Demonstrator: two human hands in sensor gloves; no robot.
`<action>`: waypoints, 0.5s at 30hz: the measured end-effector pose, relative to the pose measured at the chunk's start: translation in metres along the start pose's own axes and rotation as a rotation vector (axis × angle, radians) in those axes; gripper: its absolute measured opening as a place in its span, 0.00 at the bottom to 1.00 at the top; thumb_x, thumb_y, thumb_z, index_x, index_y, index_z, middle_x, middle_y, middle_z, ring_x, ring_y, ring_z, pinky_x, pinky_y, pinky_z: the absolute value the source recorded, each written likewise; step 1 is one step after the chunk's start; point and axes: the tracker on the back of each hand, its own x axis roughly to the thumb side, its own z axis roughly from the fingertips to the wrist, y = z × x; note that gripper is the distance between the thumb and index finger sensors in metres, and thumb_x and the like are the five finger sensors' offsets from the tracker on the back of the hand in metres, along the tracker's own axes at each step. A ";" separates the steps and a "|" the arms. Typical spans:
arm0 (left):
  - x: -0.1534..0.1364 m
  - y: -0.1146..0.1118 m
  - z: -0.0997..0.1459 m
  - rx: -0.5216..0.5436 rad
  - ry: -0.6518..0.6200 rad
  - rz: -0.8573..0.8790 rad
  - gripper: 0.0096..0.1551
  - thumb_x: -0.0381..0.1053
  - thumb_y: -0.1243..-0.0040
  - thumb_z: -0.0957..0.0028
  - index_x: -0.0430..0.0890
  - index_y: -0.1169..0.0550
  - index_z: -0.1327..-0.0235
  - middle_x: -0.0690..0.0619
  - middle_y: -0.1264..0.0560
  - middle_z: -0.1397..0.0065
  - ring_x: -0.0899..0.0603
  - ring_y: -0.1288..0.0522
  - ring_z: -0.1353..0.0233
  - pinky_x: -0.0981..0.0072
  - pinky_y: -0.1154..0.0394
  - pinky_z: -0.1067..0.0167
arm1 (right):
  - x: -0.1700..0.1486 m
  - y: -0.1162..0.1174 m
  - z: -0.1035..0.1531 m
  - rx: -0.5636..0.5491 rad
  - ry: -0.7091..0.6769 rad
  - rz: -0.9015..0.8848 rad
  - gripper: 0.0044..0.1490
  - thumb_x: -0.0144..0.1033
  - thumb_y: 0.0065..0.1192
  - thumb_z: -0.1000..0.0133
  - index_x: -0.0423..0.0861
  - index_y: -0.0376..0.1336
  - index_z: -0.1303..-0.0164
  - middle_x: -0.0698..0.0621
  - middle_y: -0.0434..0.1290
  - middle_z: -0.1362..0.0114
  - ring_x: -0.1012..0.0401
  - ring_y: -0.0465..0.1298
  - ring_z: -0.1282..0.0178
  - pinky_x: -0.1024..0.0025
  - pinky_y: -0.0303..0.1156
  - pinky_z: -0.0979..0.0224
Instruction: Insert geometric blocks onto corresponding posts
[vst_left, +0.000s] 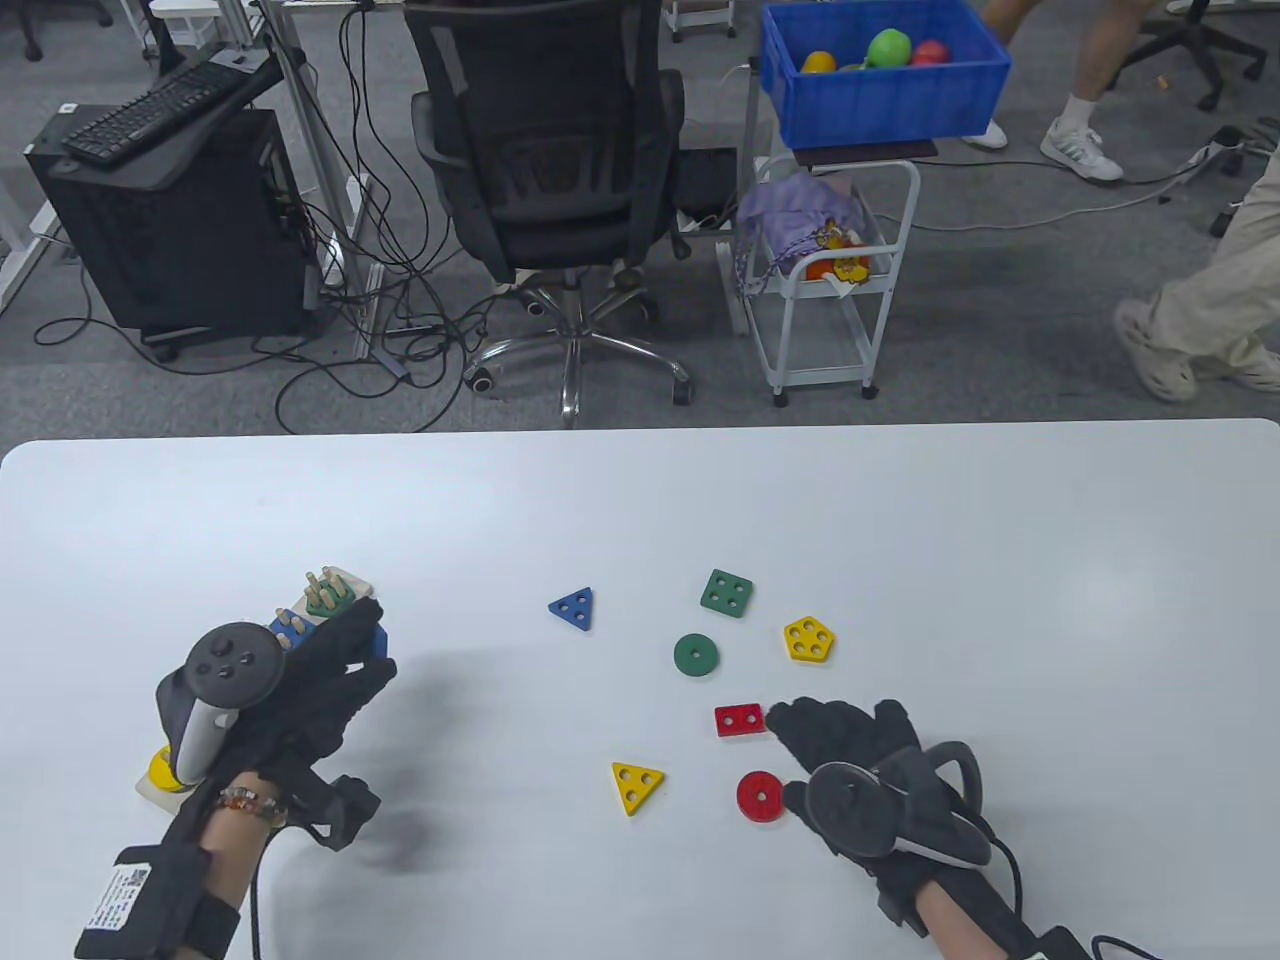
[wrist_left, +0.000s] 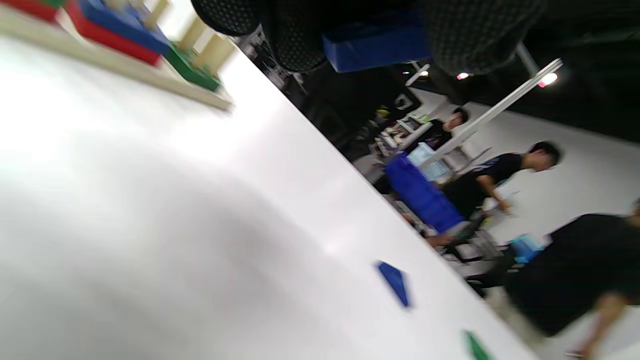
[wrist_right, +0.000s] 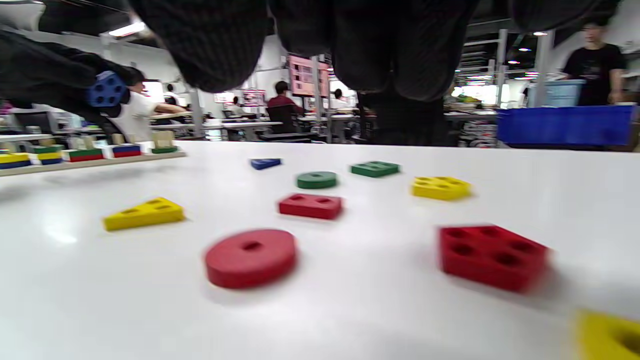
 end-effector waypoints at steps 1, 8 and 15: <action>-0.001 0.002 -0.004 0.012 0.017 -0.035 0.41 0.59 0.34 0.48 0.59 0.39 0.22 0.56 0.39 0.16 0.46 0.33 0.17 0.46 0.38 0.19 | -0.005 0.002 0.002 -0.004 0.020 -0.001 0.42 0.48 0.63 0.48 0.47 0.54 0.25 0.41 0.66 0.23 0.40 0.70 0.26 0.25 0.58 0.30; -0.001 0.021 -0.030 0.166 0.160 -0.411 0.41 0.56 0.33 0.48 0.64 0.40 0.23 0.63 0.41 0.15 0.52 0.37 0.14 0.49 0.42 0.16 | -0.021 0.002 0.010 -0.018 0.079 -0.024 0.42 0.48 0.62 0.48 0.47 0.54 0.25 0.41 0.66 0.23 0.40 0.70 0.26 0.25 0.58 0.30; 0.001 0.025 -0.055 0.216 0.234 -0.592 0.40 0.57 0.33 0.48 0.67 0.40 0.25 0.66 0.41 0.15 0.54 0.38 0.14 0.51 0.43 0.15 | -0.030 0.004 0.014 0.006 0.094 -0.066 0.42 0.49 0.62 0.48 0.46 0.55 0.25 0.41 0.66 0.23 0.40 0.70 0.26 0.25 0.58 0.30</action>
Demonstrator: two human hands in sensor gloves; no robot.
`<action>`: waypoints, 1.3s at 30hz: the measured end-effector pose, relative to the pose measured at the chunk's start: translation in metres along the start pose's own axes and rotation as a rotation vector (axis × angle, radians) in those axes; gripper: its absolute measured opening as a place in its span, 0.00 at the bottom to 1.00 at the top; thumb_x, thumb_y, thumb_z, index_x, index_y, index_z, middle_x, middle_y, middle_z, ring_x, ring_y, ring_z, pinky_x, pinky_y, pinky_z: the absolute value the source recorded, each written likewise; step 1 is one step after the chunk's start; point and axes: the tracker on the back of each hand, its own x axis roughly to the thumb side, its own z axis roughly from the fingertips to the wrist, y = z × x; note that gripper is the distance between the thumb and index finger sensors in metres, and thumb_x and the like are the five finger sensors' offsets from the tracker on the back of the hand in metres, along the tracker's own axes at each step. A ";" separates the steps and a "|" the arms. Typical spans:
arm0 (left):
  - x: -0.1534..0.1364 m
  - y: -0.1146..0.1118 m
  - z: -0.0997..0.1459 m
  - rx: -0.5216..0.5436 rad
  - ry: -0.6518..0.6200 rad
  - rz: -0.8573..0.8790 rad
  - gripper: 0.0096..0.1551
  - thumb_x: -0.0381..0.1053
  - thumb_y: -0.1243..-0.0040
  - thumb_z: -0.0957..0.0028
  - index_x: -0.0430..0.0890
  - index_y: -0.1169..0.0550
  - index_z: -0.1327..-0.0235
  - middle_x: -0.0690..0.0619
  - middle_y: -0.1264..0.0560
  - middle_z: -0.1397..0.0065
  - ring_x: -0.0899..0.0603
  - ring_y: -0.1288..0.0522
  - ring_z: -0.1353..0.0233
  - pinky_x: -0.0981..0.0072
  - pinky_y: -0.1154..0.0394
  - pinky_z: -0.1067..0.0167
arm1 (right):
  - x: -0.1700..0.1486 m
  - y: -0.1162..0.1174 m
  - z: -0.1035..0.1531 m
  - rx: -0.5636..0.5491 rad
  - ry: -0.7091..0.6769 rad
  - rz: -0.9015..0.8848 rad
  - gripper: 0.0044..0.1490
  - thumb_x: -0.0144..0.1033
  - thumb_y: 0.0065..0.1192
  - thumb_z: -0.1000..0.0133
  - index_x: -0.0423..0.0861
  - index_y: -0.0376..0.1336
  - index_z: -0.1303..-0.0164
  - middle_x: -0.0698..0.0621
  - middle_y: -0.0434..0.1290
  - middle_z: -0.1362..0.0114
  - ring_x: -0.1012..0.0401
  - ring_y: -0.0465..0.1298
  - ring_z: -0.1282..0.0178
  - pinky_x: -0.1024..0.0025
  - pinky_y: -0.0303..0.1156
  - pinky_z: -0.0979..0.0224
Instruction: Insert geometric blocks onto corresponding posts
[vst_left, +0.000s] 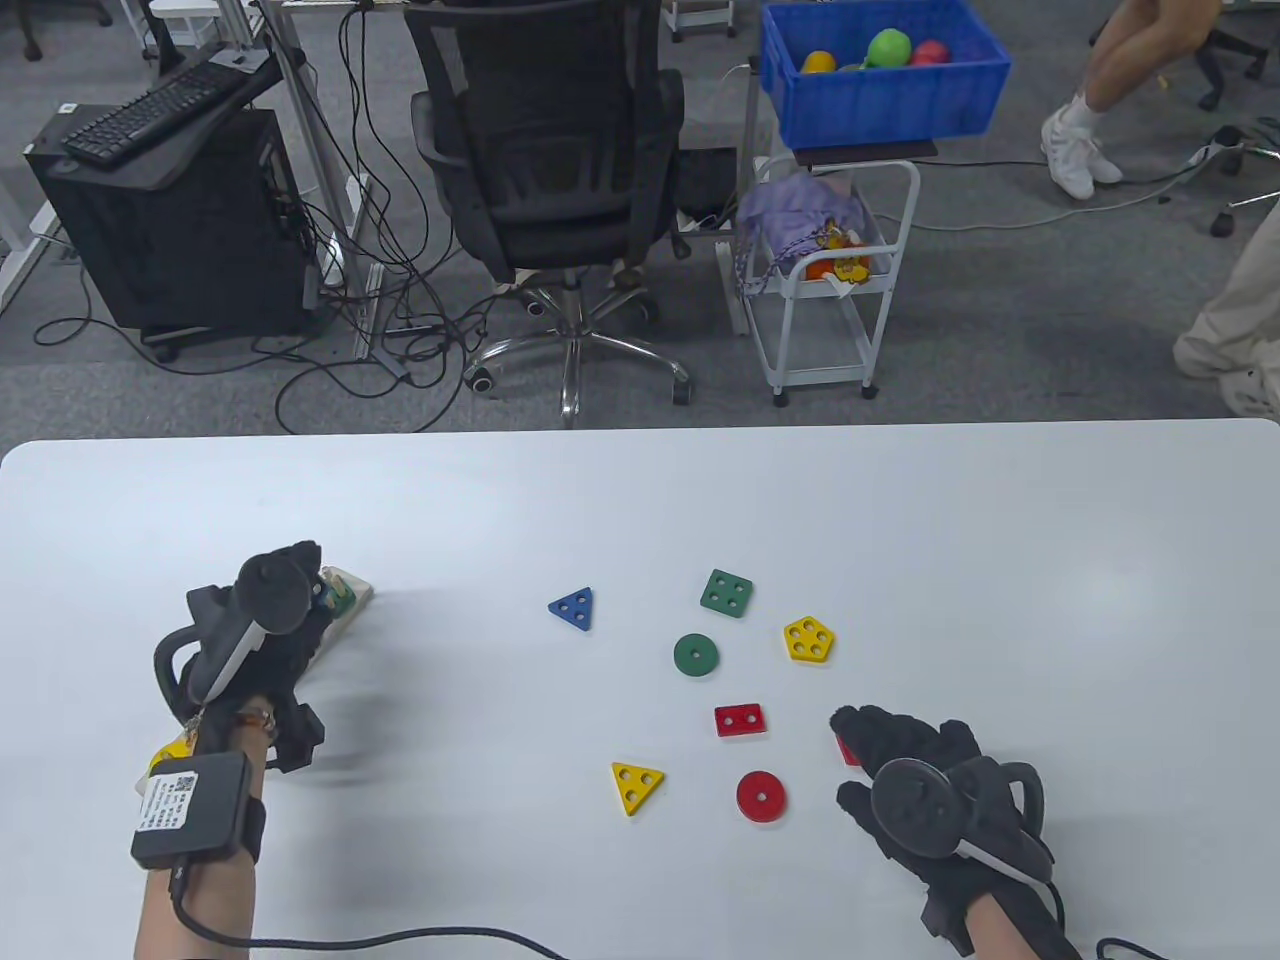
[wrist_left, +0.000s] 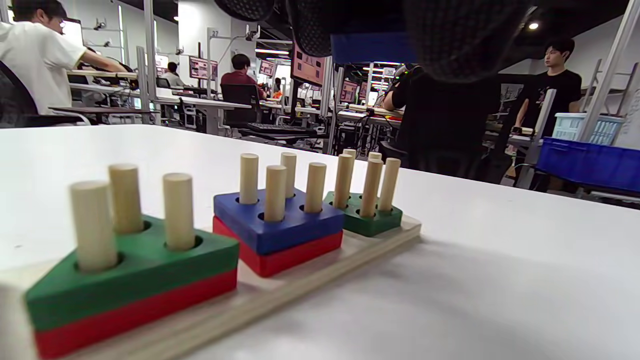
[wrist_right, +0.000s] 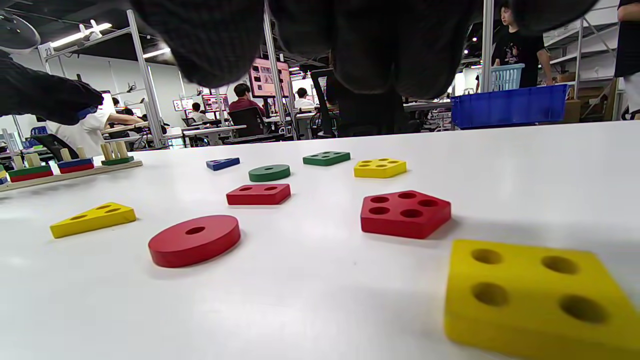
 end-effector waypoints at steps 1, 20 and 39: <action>0.001 -0.001 -0.005 -0.003 0.011 -0.010 0.40 0.57 0.33 0.48 0.67 0.40 0.25 0.67 0.41 0.15 0.54 0.38 0.14 0.51 0.43 0.15 | 0.000 0.000 0.000 0.003 0.000 -0.001 0.42 0.49 0.62 0.48 0.46 0.55 0.25 0.41 0.66 0.23 0.40 0.70 0.26 0.26 0.58 0.30; 0.025 -0.038 -0.037 -0.044 0.111 -0.158 0.40 0.57 0.35 0.48 0.70 0.41 0.25 0.69 0.42 0.15 0.57 0.39 0.13 0.52 0.45 0.14 | -0.005 0.002 -0.001 0.039 0.006 -0.021 0.41 0.49 0.61 0.48 0.46 0.56 0.26 0.40 0.67 0.23 0.40 0.70 0.27 0.26 0.59 0.30; 0.027 -0.019 -0.010 -0.028 -0.033 -0.038 0.38 0.65 0.45 0.47 0.64 0.41 0.22 0.62 0.44 0.12 0.48 0.41 0.12 0.43 0.45 0.17 | -0.002 0.006 -0.001 0.070 -0.005 -0.035 0.40 0.49 0.61 0.47 0.46 0.56 0.26 0.40 0.67 0.23 0.40 0.70 0.27 0.26 0.59 0.30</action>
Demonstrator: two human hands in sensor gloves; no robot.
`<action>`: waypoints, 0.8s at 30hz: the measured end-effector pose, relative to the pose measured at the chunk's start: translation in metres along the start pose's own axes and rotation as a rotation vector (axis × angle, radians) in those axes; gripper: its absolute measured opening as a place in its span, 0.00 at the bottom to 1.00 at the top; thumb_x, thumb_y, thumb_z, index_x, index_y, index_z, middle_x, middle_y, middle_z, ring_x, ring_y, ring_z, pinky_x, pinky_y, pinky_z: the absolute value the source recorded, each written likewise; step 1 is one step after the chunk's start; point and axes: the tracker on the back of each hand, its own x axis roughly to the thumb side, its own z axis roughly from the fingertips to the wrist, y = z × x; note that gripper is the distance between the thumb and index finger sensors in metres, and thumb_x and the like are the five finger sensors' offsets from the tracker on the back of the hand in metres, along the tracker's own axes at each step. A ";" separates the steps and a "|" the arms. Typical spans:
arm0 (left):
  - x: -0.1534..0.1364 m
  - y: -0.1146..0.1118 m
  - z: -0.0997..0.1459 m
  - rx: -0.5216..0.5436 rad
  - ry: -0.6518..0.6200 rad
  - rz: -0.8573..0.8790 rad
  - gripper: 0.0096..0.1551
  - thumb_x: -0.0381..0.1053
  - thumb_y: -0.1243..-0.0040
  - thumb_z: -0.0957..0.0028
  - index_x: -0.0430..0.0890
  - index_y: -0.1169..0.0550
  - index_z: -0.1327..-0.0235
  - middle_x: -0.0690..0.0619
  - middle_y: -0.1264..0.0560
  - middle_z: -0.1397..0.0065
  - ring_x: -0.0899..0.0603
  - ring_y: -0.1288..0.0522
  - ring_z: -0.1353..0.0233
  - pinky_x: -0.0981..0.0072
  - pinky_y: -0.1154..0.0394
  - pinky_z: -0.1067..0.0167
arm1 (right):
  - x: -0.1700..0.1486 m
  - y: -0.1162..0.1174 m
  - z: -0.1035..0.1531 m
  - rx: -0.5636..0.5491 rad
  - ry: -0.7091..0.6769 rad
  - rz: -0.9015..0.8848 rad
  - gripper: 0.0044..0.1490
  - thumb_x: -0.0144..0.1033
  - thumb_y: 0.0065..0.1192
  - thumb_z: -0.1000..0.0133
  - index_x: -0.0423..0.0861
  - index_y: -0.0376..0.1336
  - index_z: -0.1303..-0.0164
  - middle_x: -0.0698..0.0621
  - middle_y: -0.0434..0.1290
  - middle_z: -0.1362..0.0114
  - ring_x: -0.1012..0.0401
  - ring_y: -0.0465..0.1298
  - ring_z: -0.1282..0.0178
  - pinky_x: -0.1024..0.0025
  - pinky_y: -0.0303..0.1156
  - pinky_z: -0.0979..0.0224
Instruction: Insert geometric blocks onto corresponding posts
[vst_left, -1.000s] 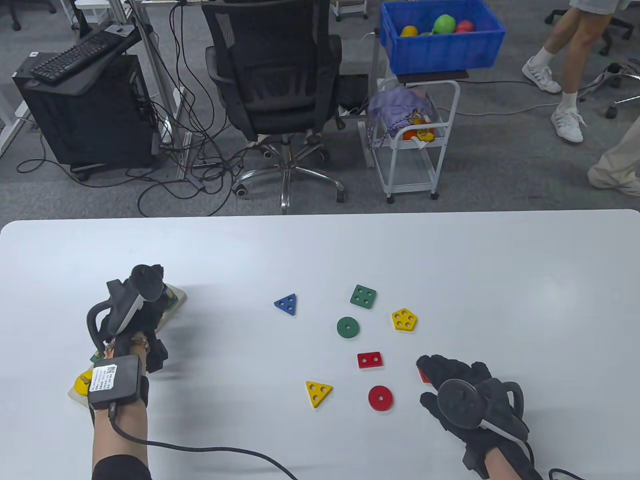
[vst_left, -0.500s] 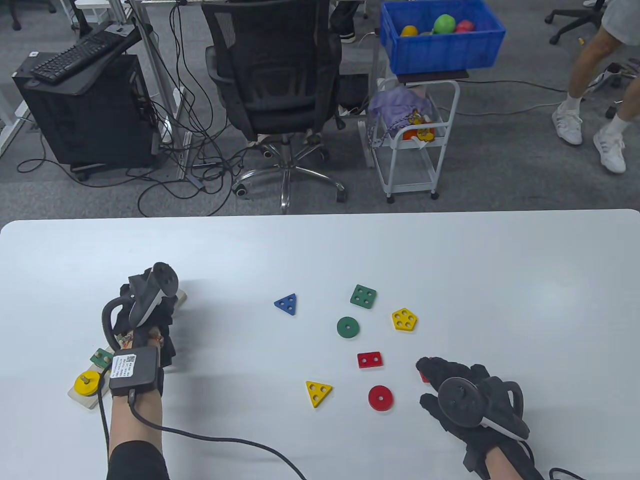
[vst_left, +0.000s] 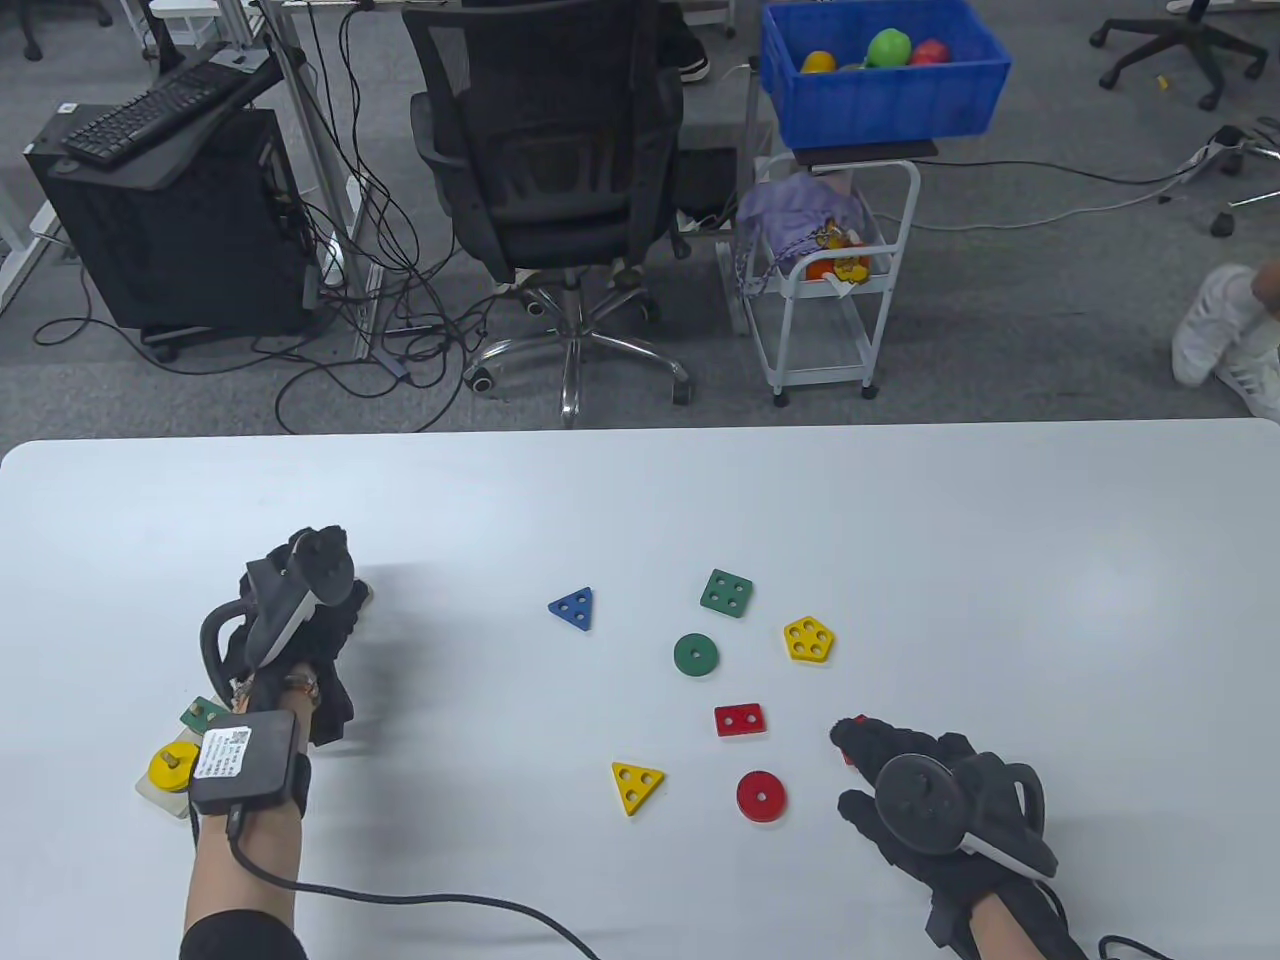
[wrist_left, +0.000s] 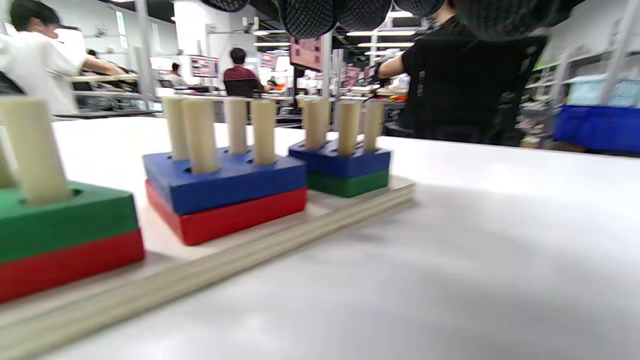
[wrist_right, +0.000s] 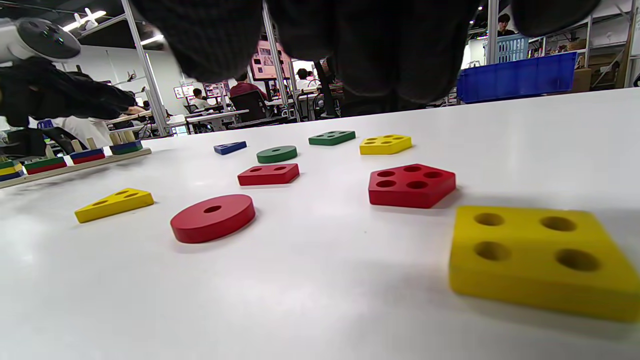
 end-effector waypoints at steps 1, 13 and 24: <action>0.000 0.004 0.007 0.008 -0.011 -0.002 0.38 0.65 0.46 0.46 0.64 0.40 0.22 0.61 0.43 0.12 0.48 0.41 0.12 0.42 0.44 0.17 | 0.001 0.001 -0.001 0.008 -0.004 0.002 0.41 0.49 0.61 0.47 0.46 0.56 0.26 0.40 0.67 0.23 0.40 0.71 0.27 0.26 0.59 0.30; -0.001 0.003 0.108 -0.029 -0.259 0.085 0.37 0.67 0.48 0.46 0.62 0.36 0.22 0.57 0.38 0.13 0.44 0.37 0.13 0.39 0.41 0.20 | 0.017 0.014 -0.010 0.053 -0.054 0.039 0.41 0.49 0.60 0.47 0.46 0.55 0.25 0.40 0.66 0.23 0.40 0.70 0.27 0.26 0.60 0.31; 0.002 -0.009 0.125 -0.061 -0.331 0.005 0.36 0.67 0.48 0.46 0.63 0.35 0.23 0.58 0.37 0.13 0.45 0.36 0.14 0.40 0.41 0.20 | 0.087 0.011 -0.102 0.148 -0.158 0.197 0.41 0.50 0.59 0.47 0.46 0.55 0.25 0.39 0.66 0.23 0.39 0.71 0.27 0.27 0.61 0.31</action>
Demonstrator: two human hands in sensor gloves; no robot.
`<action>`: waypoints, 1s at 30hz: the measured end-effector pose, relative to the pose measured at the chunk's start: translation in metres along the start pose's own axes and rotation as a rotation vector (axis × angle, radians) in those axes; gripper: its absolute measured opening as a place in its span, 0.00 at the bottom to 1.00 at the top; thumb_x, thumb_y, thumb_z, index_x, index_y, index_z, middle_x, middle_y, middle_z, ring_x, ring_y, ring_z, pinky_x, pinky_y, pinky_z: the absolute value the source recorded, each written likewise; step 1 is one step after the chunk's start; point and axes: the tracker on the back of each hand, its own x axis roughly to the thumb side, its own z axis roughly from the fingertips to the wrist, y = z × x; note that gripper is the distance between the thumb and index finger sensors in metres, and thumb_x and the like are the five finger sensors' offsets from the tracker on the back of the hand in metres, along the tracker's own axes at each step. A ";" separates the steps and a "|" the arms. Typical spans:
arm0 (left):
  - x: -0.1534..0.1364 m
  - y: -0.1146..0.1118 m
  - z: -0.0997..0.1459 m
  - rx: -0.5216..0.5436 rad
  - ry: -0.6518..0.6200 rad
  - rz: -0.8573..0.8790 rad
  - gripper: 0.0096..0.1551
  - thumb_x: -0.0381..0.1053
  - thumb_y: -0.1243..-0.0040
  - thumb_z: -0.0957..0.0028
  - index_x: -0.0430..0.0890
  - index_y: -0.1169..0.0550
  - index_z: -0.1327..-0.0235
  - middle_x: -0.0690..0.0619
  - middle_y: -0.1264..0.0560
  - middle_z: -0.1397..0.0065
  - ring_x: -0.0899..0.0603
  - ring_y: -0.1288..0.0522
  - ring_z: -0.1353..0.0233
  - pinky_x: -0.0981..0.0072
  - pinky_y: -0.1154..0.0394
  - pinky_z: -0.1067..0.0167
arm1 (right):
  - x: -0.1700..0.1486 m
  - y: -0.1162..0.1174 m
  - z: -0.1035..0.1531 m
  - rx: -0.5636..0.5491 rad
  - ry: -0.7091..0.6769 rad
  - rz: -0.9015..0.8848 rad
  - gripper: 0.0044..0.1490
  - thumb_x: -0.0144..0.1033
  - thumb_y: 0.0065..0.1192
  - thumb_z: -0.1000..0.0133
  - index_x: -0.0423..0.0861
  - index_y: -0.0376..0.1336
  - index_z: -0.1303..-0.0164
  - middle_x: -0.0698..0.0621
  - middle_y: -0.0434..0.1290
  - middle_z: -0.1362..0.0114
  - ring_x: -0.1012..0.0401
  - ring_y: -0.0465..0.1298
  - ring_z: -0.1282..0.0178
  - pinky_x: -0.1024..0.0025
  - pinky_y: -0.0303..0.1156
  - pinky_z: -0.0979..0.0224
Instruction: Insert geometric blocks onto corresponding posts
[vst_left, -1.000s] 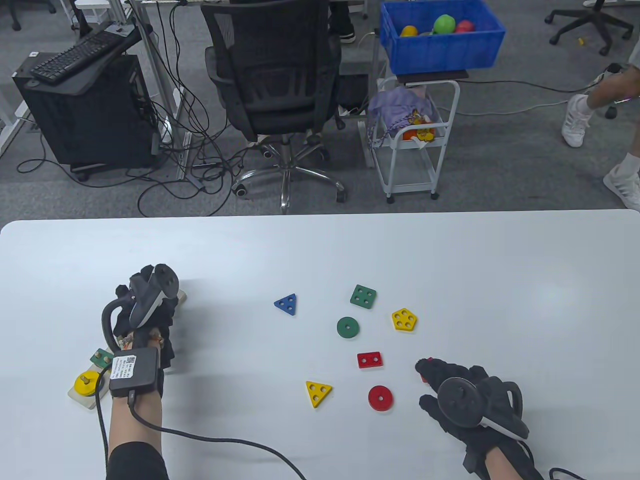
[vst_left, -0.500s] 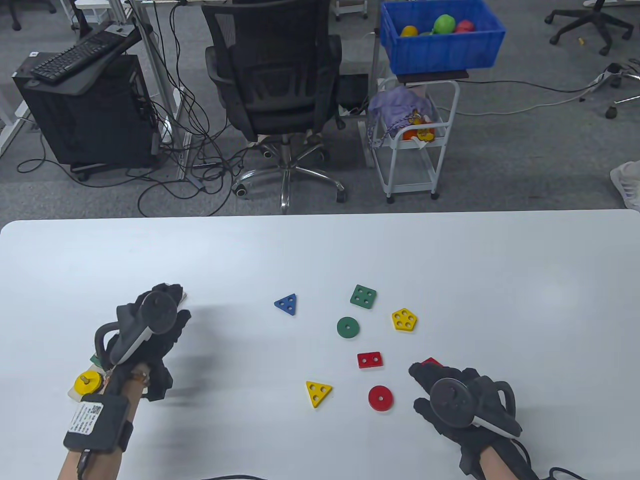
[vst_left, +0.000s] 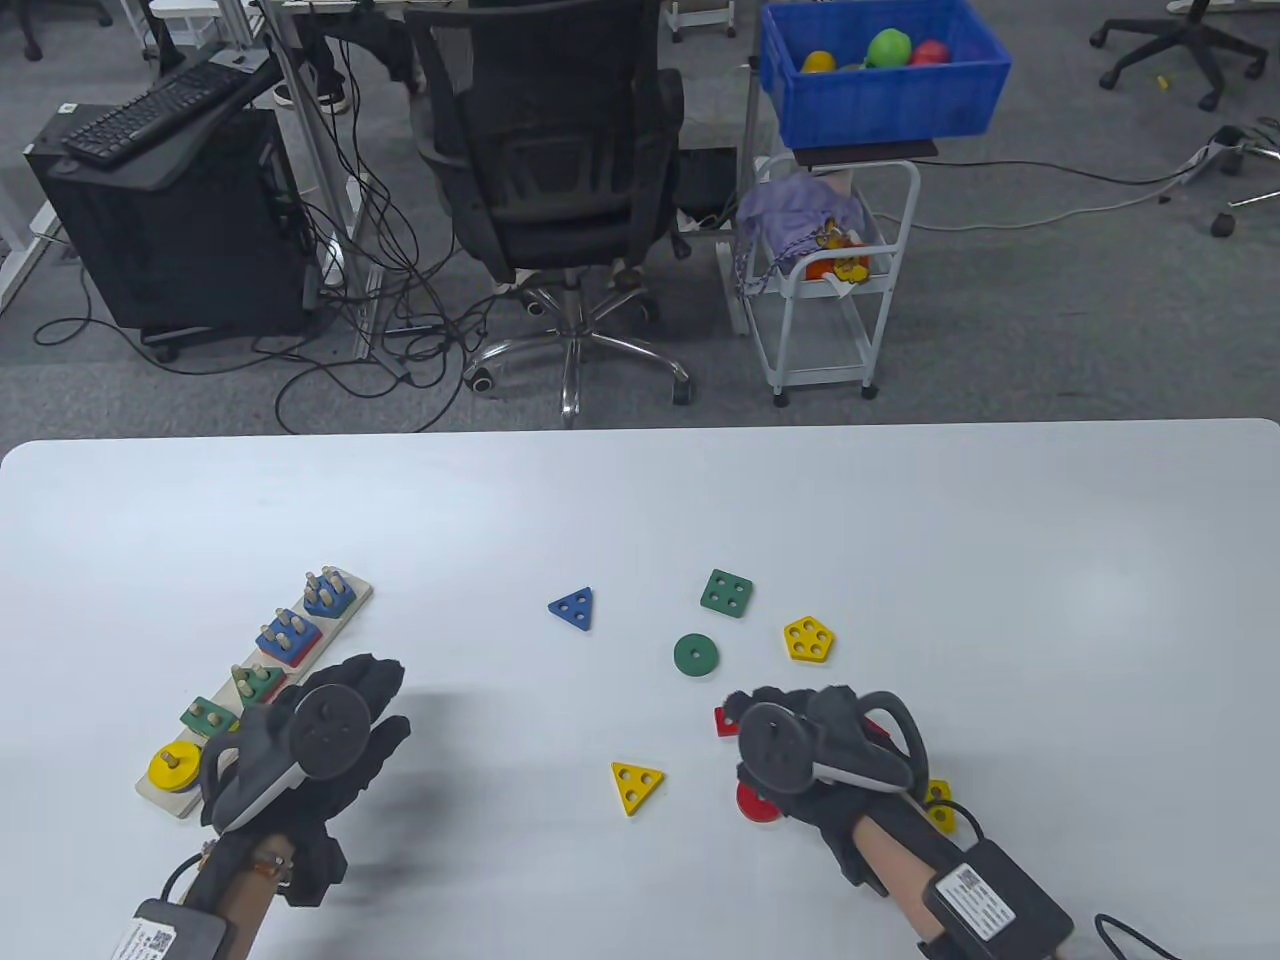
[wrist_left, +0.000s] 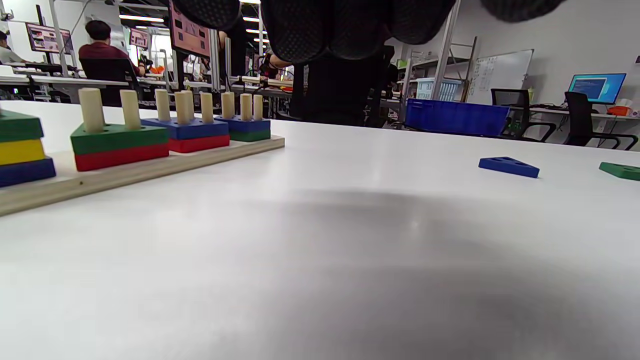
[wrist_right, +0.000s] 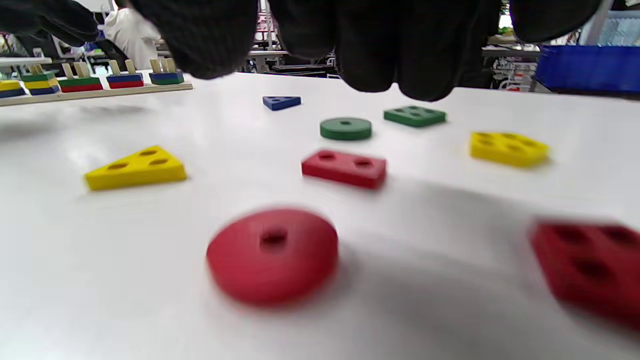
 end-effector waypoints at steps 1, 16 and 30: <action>-0.001 -0.002 -0.001 -0.014 -0.001 0.007 0.35 0.67 0.48 0.47 0.62 0.35 0.23 0.58 0.37 0.13 0.45 0.36 0.14 0.40 0.41 0.20 | 0.009 -0.006 -0.019 0.015 0.002 0.032 0.41 0.50 0.59 0.47 0.46 0.55 0.25 0.39 0.66 0.23 0.39 0.71 0.27 0.27 0.61 0.32; -0.010 -0.001 -0.005 -0.044 0.020 0.074 0.35 0.67 0.49 0.46 0.62 0.35 0.23 0.58 0.37 0.13 0.45 0.35 0.14 0.41 0.39 0.21 | 0.072 0.016 -0.183 0.107 0.143 0.056 0.41 0.48 0.60 0.45 0.47 0.53 0.24 0.41 0.62 0.20 0.39 0.68 0.25 0.28 0.60 0.30; -0.006 -0.005 -0.005 -0.065 0.005 0.065 0.35 0.67 0.49 0.46 0.62 0.35 0.23 0.58 0.37 0.13 0.44 0.35 0.14 0.42 0.39 0.21 | 0.080 0.025 -0.200 0.026 0.141 0.070 0.35 0.47 0.63 0.46 0.47 0.59 0.31 0.42 0.61 0.20 0.42 0.67 0.23 0.31 0.62 0.30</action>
